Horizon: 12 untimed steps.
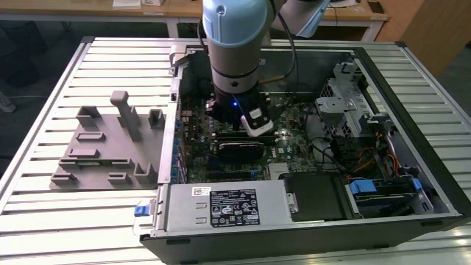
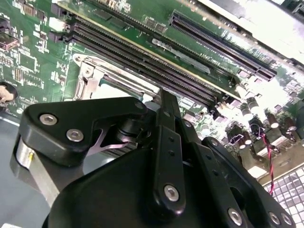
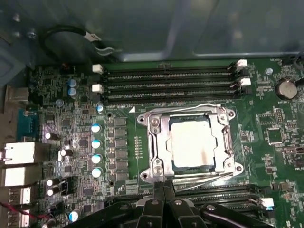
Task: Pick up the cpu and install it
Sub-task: 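Install the second cpu locking lever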
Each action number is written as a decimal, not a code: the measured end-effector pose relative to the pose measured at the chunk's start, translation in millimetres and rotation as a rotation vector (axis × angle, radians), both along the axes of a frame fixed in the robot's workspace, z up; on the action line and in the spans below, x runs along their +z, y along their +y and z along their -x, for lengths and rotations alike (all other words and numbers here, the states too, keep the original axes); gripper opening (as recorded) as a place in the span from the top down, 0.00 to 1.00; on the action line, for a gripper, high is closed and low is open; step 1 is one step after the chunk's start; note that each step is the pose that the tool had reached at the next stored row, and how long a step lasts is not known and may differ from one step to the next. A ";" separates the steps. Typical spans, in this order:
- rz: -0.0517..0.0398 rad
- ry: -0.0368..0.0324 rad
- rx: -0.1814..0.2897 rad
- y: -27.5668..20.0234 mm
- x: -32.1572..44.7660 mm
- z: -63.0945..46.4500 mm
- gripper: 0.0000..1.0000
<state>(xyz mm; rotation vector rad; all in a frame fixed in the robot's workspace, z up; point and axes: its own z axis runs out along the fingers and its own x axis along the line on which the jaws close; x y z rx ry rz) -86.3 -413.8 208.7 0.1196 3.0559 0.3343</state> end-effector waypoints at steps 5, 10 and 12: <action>-0.0242 -0.0001 0.000 -4.8 -4.3 0.7 0.89; -0.0565 -0.0001 0.000 -5.5 -7.8 2.4 0.89; -0.0627 -0.0001 0.000 -5.6 -9.6 3.9 0.89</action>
